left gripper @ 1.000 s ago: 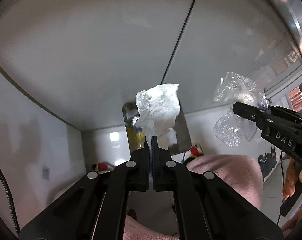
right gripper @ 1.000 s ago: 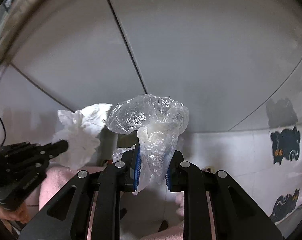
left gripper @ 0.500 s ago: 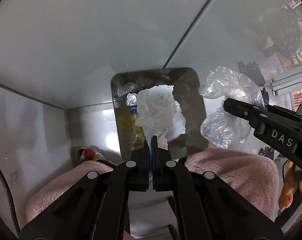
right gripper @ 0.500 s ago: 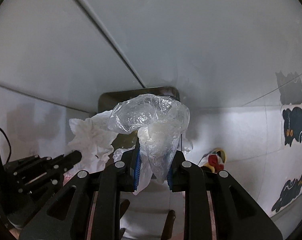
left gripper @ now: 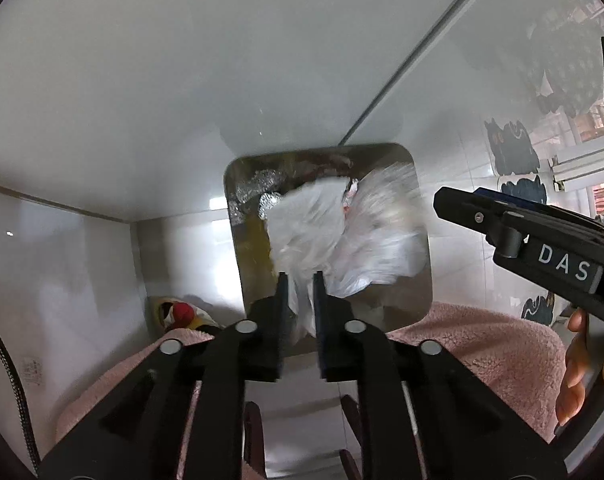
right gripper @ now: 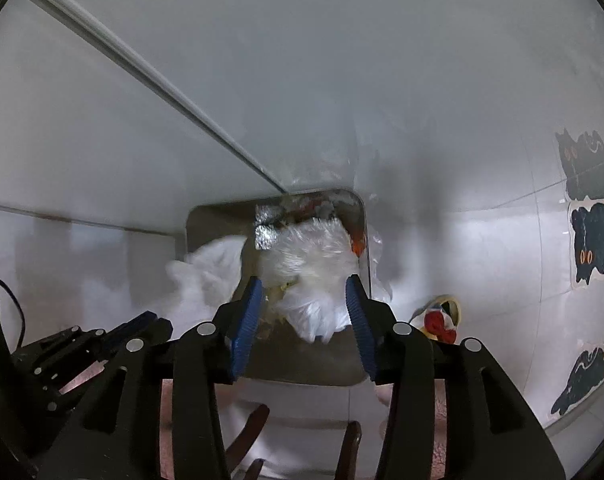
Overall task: Collect trash
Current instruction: 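Carry the tissue and clear bag over the bin and open both tools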
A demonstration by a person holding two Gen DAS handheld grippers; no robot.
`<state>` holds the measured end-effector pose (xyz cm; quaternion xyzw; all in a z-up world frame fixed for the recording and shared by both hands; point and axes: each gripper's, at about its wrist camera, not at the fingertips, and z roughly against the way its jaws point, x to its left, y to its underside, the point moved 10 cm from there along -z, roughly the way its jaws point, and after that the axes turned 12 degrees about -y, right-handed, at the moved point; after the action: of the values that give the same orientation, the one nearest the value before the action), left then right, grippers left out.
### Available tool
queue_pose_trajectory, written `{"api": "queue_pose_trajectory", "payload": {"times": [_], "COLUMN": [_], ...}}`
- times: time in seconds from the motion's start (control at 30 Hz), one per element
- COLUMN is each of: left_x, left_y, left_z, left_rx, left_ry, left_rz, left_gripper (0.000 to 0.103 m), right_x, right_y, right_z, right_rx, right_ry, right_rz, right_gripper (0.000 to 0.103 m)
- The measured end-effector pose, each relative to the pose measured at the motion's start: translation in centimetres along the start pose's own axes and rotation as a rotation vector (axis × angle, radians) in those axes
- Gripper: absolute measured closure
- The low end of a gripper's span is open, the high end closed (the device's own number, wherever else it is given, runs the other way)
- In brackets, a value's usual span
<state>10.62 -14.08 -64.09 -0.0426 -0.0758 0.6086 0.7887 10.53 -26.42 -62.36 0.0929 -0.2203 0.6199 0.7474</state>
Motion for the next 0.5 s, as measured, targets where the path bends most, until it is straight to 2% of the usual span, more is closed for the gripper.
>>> {"api": "queue_pose_trajectory", "payload": {"times": [0.13,0.2,0.27,0.4,0.5], "left_x": [0.5,0.9,1.3,2.5,3.3], "left_y": [-0.2,-0.1,0.2,0.9,1.6], "left_z": [2.1,3.8,5.3,8.8,12.4], "left_rx": [-0.045,-0.076,-0.105,-0.162,-0.224], "left_ry": [-0.011,-0.017,-0.022,-0.036,-0.054], "left_rz": [0.013,0.021,0.030,0.054,0.056], "left_gripper": [0.062,0.044,0.032,0.018,0.010], "right_x": [1.0,1.5,1.8,2.7,3.8], "right_y": [0.1,0.1,0.1,0.5,0.8], "right_z": [1.7,3.3,4.9,9.2,12.3], "right_rx": [-0.036,-0.070,-0.108,-0.186,-0.242], "right_ry": [-0.003,-0.005,-0.004,-0.003,0.016], "right_rz": [0.006,0.009,0.010,0.012,0.041], "right_gripper": [0.045,0.032,0.021,0.004,0.004]}}
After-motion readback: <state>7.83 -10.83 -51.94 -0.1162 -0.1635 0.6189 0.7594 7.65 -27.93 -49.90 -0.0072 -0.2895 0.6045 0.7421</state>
